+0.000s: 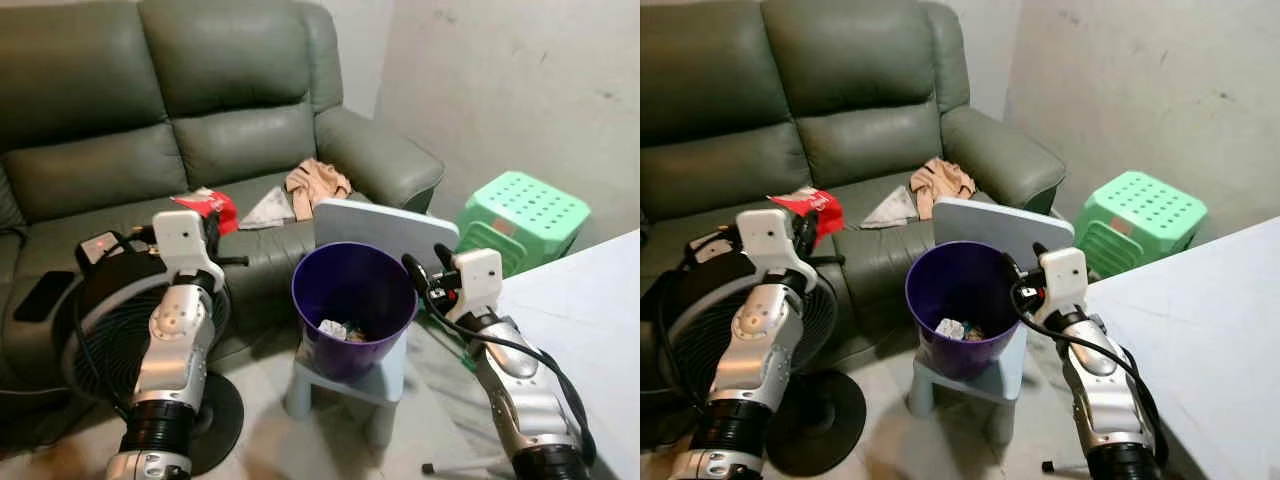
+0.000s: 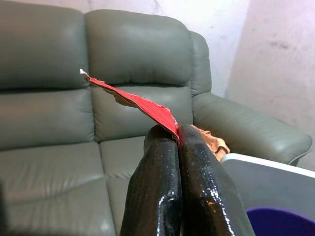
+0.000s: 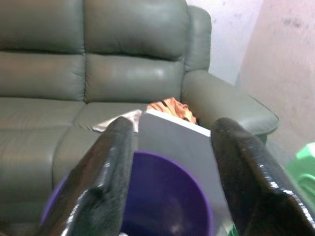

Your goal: Picking trash to rubbish bin

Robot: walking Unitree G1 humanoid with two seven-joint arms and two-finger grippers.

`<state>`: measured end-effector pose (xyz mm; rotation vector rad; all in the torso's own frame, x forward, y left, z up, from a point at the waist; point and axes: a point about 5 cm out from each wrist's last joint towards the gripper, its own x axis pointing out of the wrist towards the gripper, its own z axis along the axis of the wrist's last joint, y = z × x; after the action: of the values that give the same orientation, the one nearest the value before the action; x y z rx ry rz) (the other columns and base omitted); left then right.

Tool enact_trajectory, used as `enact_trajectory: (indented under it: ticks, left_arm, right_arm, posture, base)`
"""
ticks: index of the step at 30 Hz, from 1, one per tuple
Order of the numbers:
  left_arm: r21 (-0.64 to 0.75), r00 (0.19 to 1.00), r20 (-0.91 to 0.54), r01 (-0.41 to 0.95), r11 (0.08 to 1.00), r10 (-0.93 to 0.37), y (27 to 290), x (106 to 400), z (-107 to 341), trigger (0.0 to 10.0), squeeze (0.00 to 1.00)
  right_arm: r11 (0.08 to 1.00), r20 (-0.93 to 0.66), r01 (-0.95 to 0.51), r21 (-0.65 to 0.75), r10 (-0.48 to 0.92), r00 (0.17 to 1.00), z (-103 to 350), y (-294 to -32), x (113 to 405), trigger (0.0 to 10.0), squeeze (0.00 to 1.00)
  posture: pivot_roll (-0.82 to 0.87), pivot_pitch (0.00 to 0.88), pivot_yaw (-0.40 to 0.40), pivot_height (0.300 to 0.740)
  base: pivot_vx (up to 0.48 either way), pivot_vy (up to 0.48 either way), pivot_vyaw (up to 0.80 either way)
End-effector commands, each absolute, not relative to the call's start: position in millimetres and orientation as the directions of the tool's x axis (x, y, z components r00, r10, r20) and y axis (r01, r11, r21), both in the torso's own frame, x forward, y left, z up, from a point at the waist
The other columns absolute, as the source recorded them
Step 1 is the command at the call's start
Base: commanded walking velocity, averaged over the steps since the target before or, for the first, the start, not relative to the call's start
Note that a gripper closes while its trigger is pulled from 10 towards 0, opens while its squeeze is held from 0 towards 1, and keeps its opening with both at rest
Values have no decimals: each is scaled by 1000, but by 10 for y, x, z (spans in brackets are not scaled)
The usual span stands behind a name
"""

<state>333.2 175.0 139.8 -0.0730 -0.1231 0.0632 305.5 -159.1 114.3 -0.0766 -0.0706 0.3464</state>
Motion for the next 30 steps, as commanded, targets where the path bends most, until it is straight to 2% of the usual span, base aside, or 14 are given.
enact_trajectory:
  ticks: [1, 5, 9, 12, 21, 22, 30]
  left_arm:
    - [-83, 990, 138, -12, 997, 23, 1600, 3360, 1439, 10000, 0]
    - [-42, 986, 165, -22, 999, 29, 1561, 3339, 1452, 10000, 0]
    - [-58, 987, 156, -25, 998, 33, 1565, 3332, 1434, 10000, 0]
    - [-64, 990, 140, -23, 998, 32, 1586, 3323, 1401, 10000, 0]
    - [-61, 995, 100, -14, 998, 20, 1698, 3324, 1295, 10000, 0]
    - [-47, 995, 99, -10, 999, 15, 1701, 3328, 1287, 10000, 0]
    - [-17, 995, 95, 44, 999, -43, 1686, 3368, 1269, 10000, 0]
  right_arm:
    - [946, 50, -311, -89, 316, 947, 1146, -1703, 3037, 10000, 0]
    - [940, 46, -330, -89, 335, 941, 1136, -1695, 3020, 10000, 0]
    - [931, 50, -356, -84, 361, 931, 1134, -1685, 2992, 10000, 0]
    - [923, 35, -380, -57, 383, 923, 1109, -1674, 2980, 10000, 0]
    - [876, -21, -473, -89, 474, 881, 1066, -1656, 2936, 10000, 0]
    - [863, -16, -499, -75, 499, 866, 1073, -1653, 2922, 10000, 1000]
    - [810, -24, -575, -116, 577, 817, 1131, -1688, 2853, 10000, 1000]
  posture:
    - [112, 11, -20, 740]
    - [112, 11, -20, 740]
    - [113, 15, -25, 740]
    - [112, 15, -27, 740]
    - [126, 20, -57, 740]
    - [132, 24, -67, 740]
    - [127, 58, -92, 740]
  base:
    - [431, 0, 0]
    - [0, 0, 0]
    - [0, 0, 0]
    - [0, 0, 0]
    - [0, 0, 0]
    - [0, 0, 0]
    - [0, 0, 0]
